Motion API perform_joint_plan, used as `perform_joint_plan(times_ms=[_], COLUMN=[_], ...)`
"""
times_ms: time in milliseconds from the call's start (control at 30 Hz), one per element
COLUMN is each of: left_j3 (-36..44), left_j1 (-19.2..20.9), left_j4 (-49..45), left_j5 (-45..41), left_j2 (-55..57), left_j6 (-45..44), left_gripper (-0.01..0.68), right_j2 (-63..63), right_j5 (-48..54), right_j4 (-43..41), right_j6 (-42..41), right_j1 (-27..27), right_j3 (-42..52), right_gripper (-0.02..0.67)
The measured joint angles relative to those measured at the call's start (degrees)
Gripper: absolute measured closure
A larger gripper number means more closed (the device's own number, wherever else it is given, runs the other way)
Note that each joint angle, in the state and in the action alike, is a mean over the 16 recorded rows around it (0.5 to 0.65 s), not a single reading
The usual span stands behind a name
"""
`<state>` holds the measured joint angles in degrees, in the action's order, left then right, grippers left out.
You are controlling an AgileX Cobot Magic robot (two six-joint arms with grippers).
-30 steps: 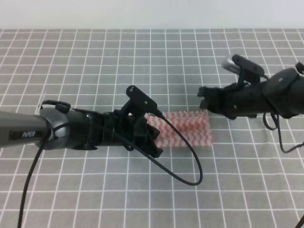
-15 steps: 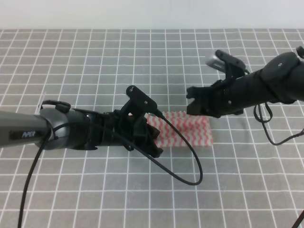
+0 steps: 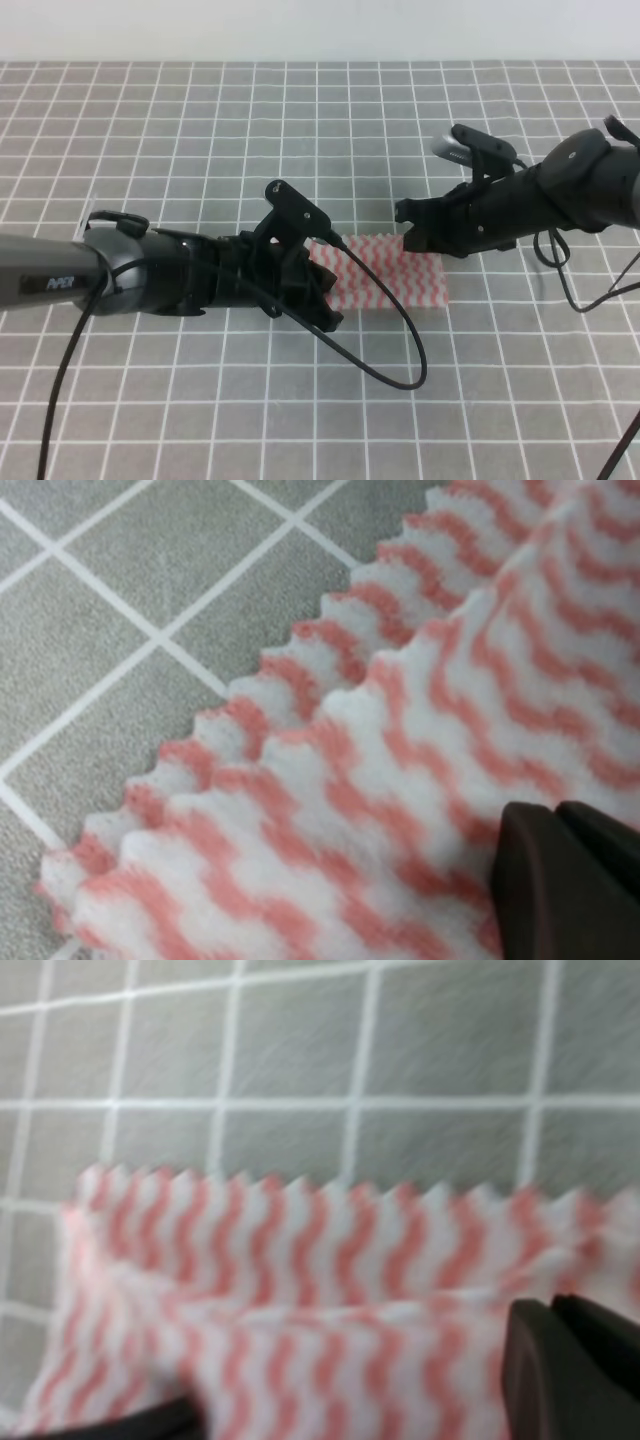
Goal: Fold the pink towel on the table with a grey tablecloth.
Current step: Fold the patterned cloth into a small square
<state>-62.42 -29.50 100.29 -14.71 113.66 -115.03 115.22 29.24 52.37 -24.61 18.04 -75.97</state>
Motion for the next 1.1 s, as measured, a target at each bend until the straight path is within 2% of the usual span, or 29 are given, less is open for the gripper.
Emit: perform_joint_plan(times_ms=[567, 867, 1100], left_j3=[-0.01, -0.30, -0.63], left_j1=[0.00, 0.00, 0.06], left_j4=[0.00, 0.12, 0.14], left_j5=[0.04, 0.06, -2.01], left_j2=[-0.01, -1.86, -5.99], left_j6=[0.17, 0.73, 6.16], left_gripper=[0.673, 0.673, 0.673], right_j2=[1.43, -1.34, -5.26], right_j5=[-4.66, -2.02, 2.70], right_j4=[-2.80, -2.70, -2.79], right_j6=[0.09, 0.06, 0.04], right_j1=[-2.59, -4.37, -2.51], right_j3=[0.04, 0.04, 0.04], right_gripper=[0.664, 0.664, 0.664])
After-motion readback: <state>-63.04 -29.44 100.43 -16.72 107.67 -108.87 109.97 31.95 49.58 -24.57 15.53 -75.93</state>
